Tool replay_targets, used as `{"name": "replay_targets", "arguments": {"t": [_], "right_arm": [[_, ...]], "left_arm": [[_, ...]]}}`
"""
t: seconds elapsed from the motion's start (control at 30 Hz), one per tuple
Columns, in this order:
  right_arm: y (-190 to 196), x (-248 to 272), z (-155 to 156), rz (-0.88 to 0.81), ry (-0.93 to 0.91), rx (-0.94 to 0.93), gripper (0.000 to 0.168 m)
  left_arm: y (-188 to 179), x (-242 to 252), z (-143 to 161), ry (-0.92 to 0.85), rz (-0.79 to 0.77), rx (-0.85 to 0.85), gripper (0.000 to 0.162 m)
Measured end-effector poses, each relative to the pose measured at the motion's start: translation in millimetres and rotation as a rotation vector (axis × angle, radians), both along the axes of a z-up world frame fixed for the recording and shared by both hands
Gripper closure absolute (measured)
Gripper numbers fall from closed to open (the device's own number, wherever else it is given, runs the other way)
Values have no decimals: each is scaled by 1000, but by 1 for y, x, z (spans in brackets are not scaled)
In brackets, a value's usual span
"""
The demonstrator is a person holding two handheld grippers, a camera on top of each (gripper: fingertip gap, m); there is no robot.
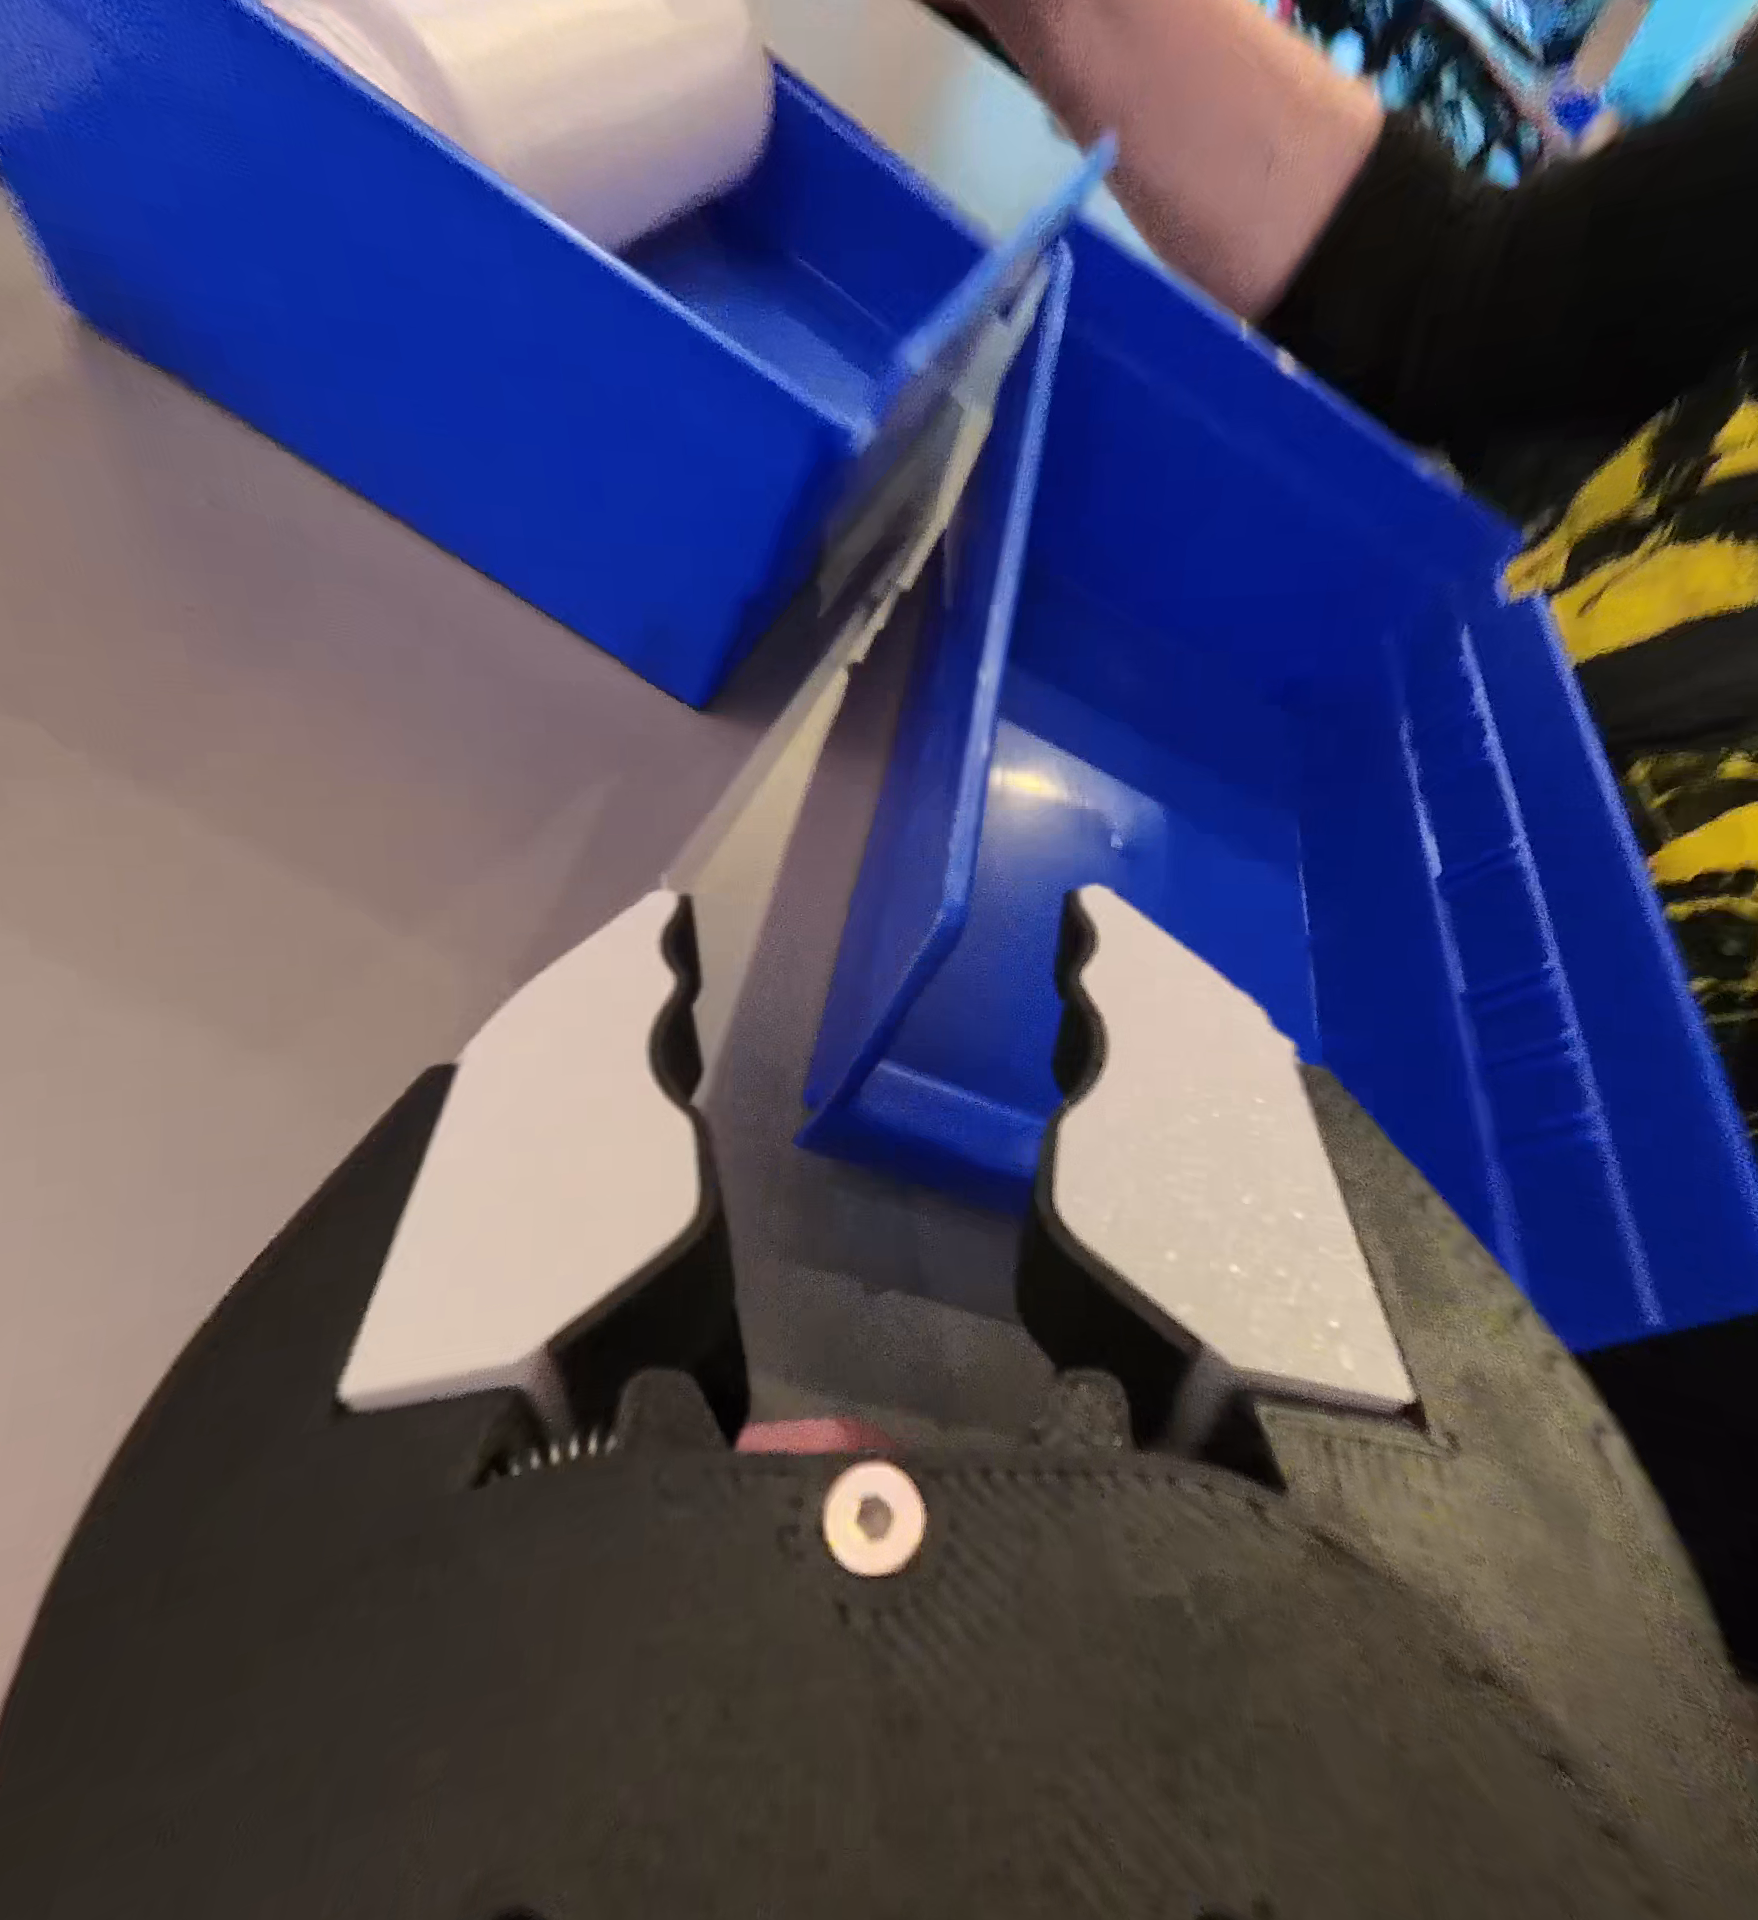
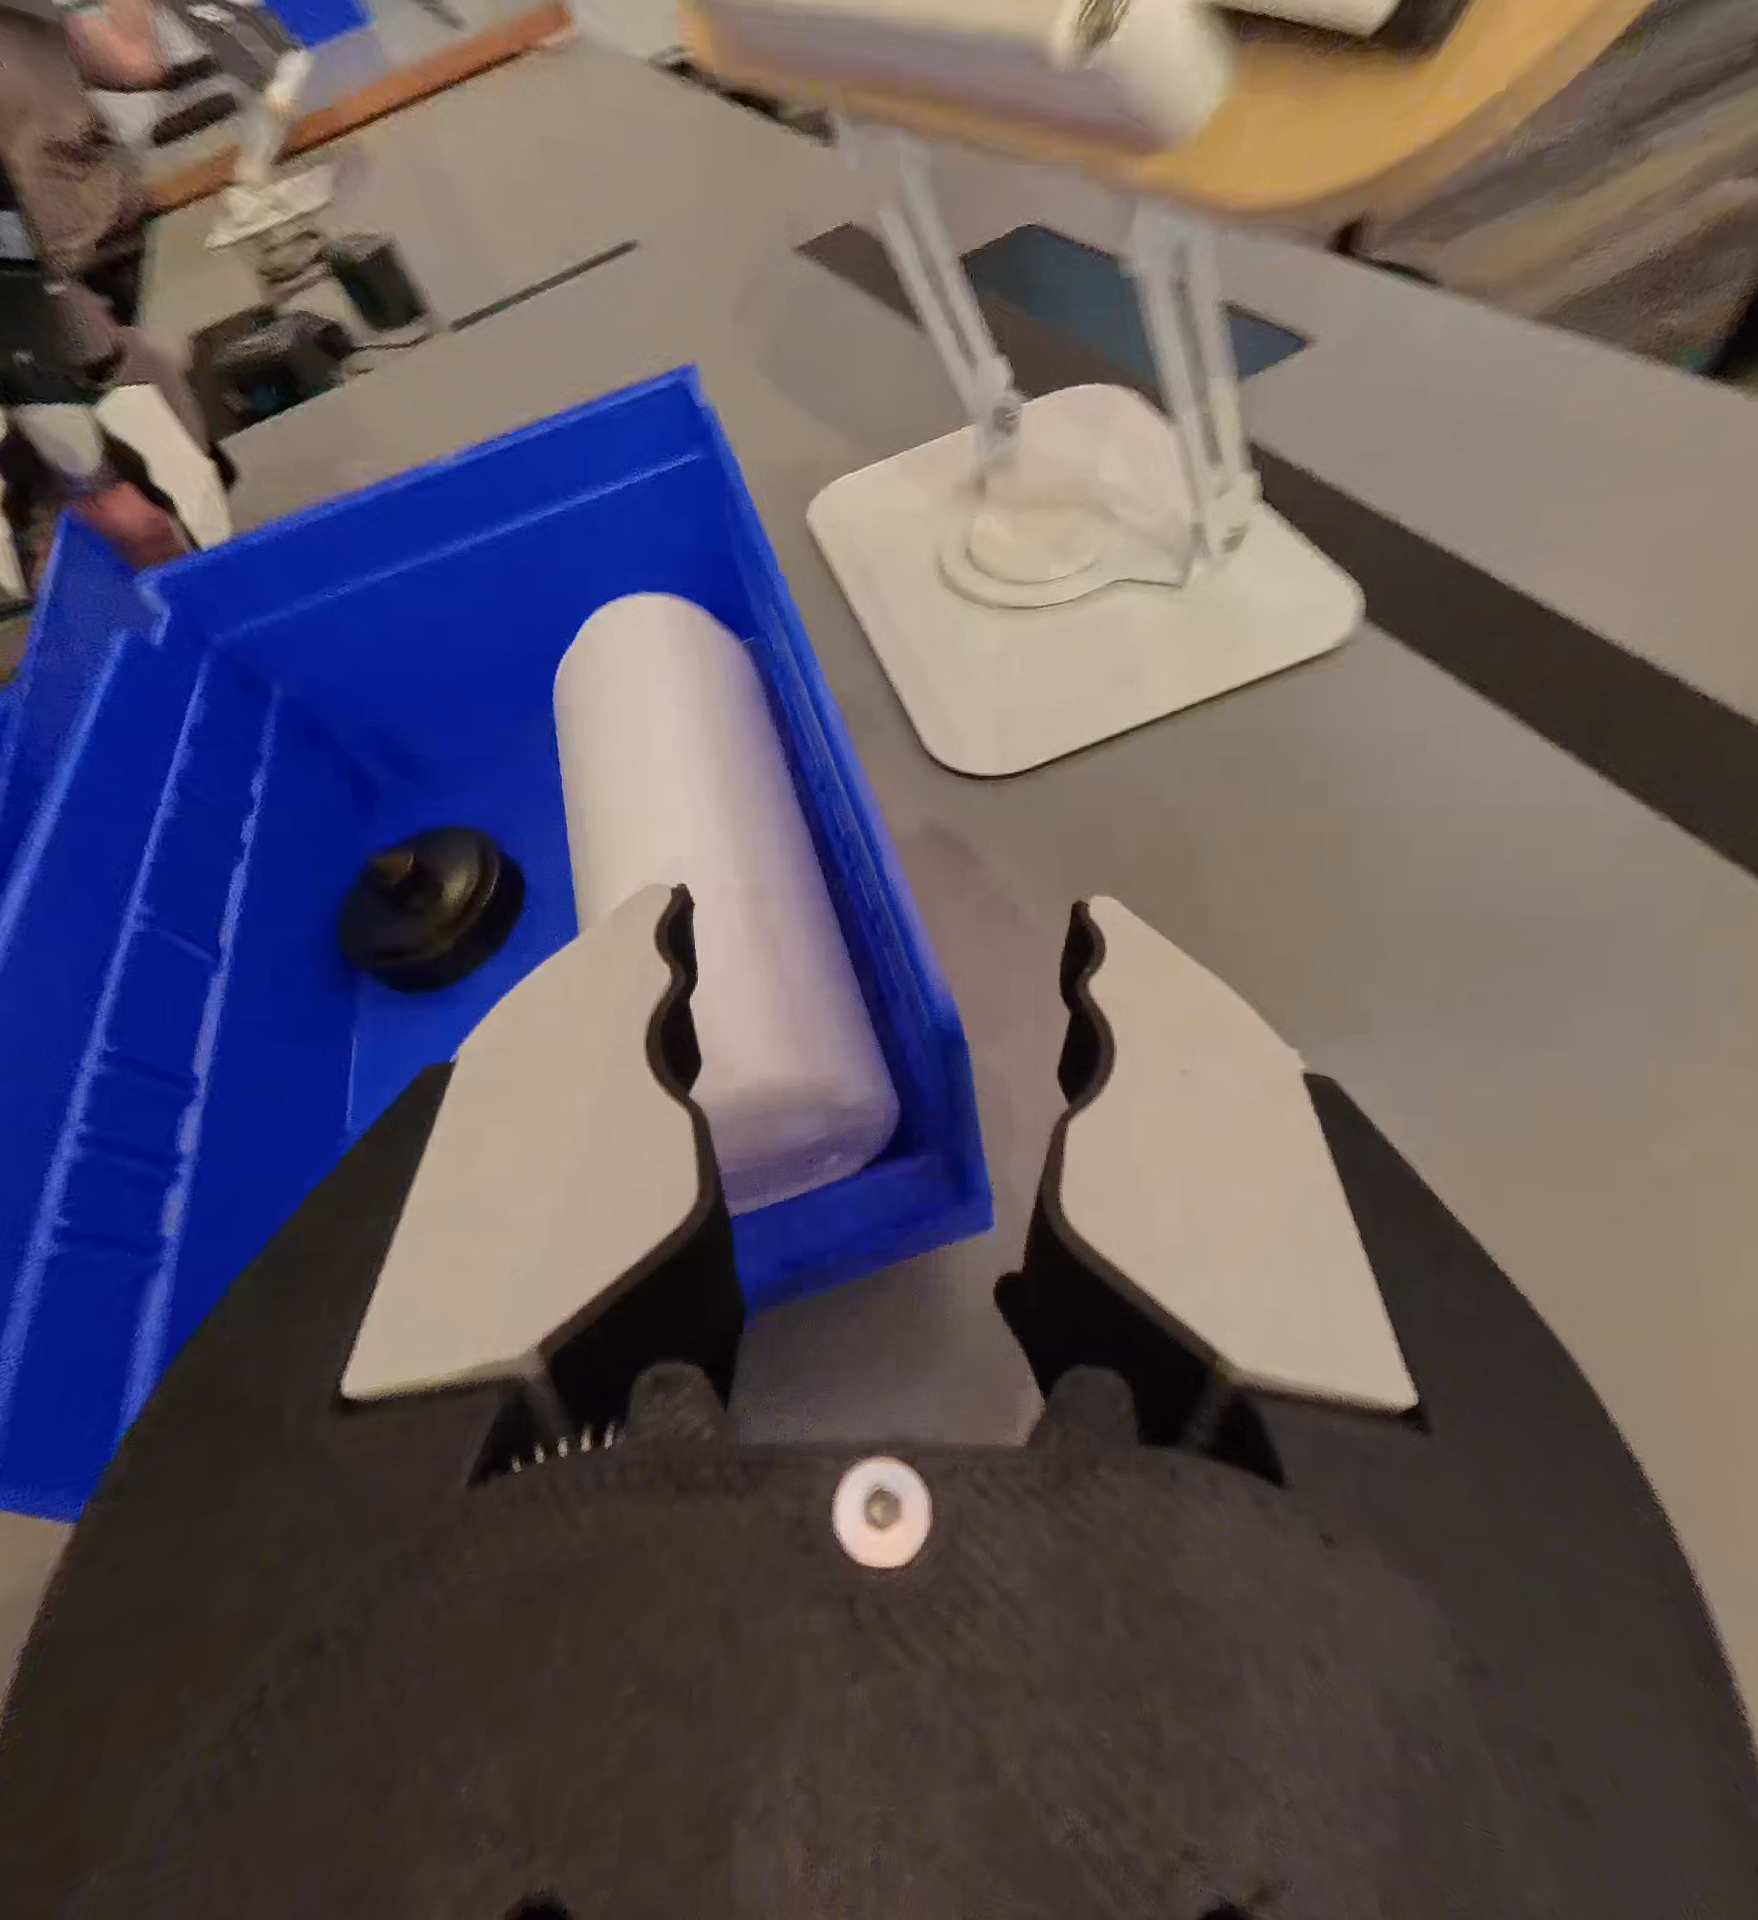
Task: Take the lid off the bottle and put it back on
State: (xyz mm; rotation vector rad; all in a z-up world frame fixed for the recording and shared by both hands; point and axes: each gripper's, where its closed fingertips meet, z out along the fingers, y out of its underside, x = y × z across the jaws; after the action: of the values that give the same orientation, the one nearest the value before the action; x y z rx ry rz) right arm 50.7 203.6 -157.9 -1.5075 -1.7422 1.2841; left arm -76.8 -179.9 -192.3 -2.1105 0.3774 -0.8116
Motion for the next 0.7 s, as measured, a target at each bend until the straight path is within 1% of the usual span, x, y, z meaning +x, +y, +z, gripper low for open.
{"name": "replay_targets", "arguments": {"t": [0.07, 0.13, 0.2, 0.27, 0.33, 0.37, 0.4, 0.47, 0.5, 0.57, 0.63, 0.7], "right_arm": [[-10, 21, 24, -65, -36, 16, 99], [-38, 46, 35, -108, -134, 14, 104], [-79, 74, 35, -93, -269, 53, 107], [-127, 89, 39, -59, -303, 54, 112], [-171, 99, 31, -30, -368, 34, 115], [-187, 104, 23, -23, -416, 42, 109], [-199, 107, 16, -30, -448, 48, 103], [-221, 107, 8, -35, -460, 16, 101], [-229, 106, 3, -44, -465, 2, 99], [-241, 106, -7, -53, -493, -1, 96], [-259, 104, -14, -10, -510, -50, 99], [-266, 102, -24, 7, -547, -32, 104]], "left_arm": [[8, -23, 23, -37, 110, 17, 81], [29, -46, 39, 17, 265, -3, 81], [58, -58, 49, 81, 385, -36, 85], [87, -47, 53, 102, 396, -85, 84], [115, -36, 48, 191, 395, -129, 80], [128, -31, 45, 221, 401, -139, 81], [139, -29, 40, 254, 409, -161, 84], [158, -27, 33, 295, 441, -173, 86], [164, -24, 31, 279, 451, -177, 88], [169, -10, 23, 255, 429, -212, 85], [172, -4, 15, 287, 417, -224, 86], [172, -2, 5, 311, 406, -257, 93]]}}
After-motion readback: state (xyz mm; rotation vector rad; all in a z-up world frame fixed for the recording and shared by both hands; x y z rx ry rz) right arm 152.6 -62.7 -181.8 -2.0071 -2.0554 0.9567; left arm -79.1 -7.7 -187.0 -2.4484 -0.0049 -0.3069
